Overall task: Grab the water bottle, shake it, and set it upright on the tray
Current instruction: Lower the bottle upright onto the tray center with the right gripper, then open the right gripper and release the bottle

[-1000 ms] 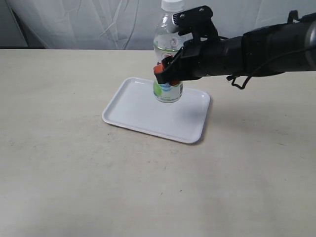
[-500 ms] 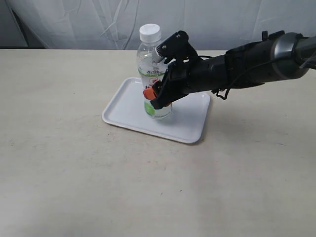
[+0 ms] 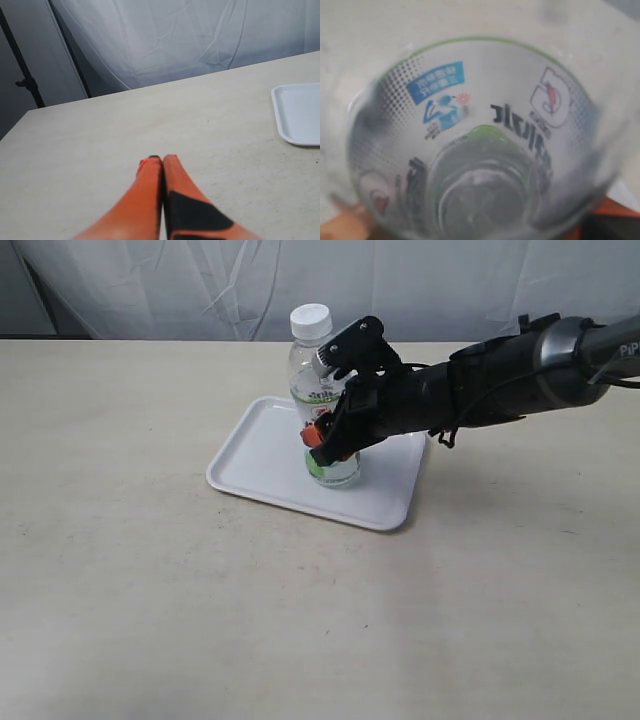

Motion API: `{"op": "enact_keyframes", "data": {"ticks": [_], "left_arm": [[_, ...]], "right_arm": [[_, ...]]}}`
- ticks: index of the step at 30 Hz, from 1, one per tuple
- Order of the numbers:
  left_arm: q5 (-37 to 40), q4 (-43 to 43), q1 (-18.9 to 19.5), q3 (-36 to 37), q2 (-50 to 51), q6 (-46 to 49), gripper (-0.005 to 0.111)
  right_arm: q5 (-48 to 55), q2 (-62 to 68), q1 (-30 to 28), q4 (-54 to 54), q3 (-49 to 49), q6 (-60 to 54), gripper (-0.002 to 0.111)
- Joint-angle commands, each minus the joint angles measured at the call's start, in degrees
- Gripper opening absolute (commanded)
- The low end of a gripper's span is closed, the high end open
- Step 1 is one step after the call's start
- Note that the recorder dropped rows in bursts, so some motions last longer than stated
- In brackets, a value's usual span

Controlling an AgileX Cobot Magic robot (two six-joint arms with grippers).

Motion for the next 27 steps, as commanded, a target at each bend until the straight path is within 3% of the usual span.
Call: {"op": "enact_keyframes", "data": {"ticks": [1,4,7,13,27], "left_arm": [[0.1,-0.1,0.0,0.2,-0.3,-0.2,0.0],[0.1,-0.1,0.0,0.2,-0.3,-0.2,0.0],[0.1,-0.1,0.0,0.2,-0.3,-0.2,0.0],[0.1,-0.1,0.0,0.2,-0.3,-0.2,0.0],[0.1,-0.1,0.0,0.2,-0.3,-0.2,0.0]], "right_arm": [[-0.6,1.6,-0.2,0.0,-0.1,0.1,0.031],[-1.0,1.8,-0.2,0.0,-0.1,2.3,0.059],[-1.6,1.8,-0.2,0.0,-0.1,4.7,0.068],[0.6,1.8,-0.2,-0.1,-0.1,11.4,0.068],[0.5,0.5,-0.2,-20.6,0.0,33.2,0.068]]}}
